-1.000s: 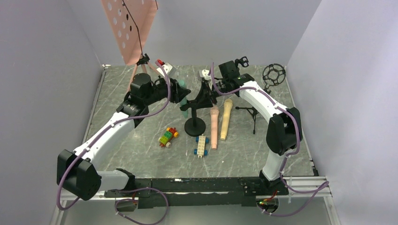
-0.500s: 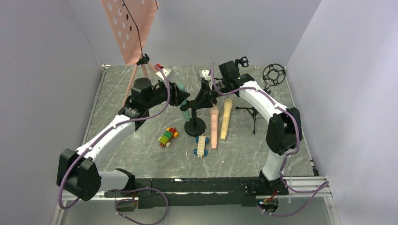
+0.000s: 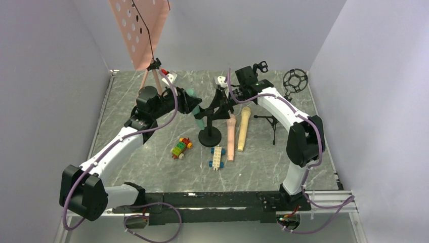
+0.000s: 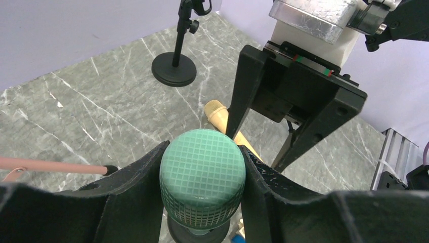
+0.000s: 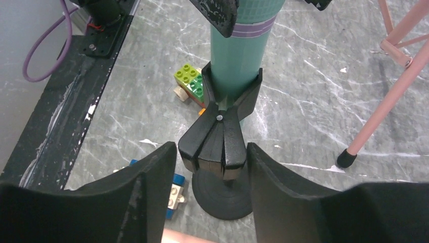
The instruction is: Attach the microphones to the stand
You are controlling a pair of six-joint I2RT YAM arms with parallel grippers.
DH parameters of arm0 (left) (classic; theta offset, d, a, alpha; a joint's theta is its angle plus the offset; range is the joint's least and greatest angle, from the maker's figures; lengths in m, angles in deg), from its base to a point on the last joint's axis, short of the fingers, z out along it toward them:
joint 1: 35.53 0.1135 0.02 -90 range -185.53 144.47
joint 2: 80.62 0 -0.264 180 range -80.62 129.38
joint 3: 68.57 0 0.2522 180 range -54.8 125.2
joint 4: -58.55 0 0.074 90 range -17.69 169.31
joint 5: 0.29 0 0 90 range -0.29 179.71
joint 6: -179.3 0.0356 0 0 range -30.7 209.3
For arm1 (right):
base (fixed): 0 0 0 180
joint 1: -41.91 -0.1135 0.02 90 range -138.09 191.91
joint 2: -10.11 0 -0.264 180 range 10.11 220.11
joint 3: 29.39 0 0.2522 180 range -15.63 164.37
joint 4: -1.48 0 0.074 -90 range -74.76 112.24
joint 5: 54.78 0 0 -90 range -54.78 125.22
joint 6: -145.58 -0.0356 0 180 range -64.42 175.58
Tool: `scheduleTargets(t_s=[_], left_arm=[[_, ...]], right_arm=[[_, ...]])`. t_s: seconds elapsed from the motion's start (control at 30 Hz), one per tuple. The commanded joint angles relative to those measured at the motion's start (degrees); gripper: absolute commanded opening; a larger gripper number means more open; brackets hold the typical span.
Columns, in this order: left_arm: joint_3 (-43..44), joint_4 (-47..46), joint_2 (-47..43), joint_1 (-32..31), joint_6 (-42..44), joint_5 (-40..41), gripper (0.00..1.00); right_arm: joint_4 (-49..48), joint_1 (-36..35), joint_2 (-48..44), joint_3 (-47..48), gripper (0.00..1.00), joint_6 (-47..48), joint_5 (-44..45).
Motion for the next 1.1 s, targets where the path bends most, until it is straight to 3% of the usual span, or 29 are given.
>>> scheduleTargets(t_s=[0.0, 0.6, 0.8, 0.97, 1.07], left_arm=[[-0.2, -5.3, -1.1, 0.4, -1.8, -1.9, 0.01], [-2.0, -9.8, -0.6, 0.5, -5.5, -4.0, 0.01], [-1.8, -8.6, -1.0, 0.6, -5.2, -3.3, 0.07], [-1.4, -7.7, -1.1, 0.6, -4.9, -3.0, 0.23], [-1.3, -7.3, -1.0, 0.6, -5.0, -3.0, 0.44]], right_arm=[[-1.0, -0.3, -0.5, -0.7, 0.60, 0.5, -1.7], [-2.8, -0.2, -0.5, -1.5, 0.71, -1.5, -1.0], [-2.6, -0.2, -0.4, -1.4, 0.71, -1.4, -1.2], [-2.8, -0.2, -0.4, -1.4, 0.71, -1.6, -1.1], [-2.7, -0.2, -0.4, -1.4, 0.71, -1.7, -1.2]])
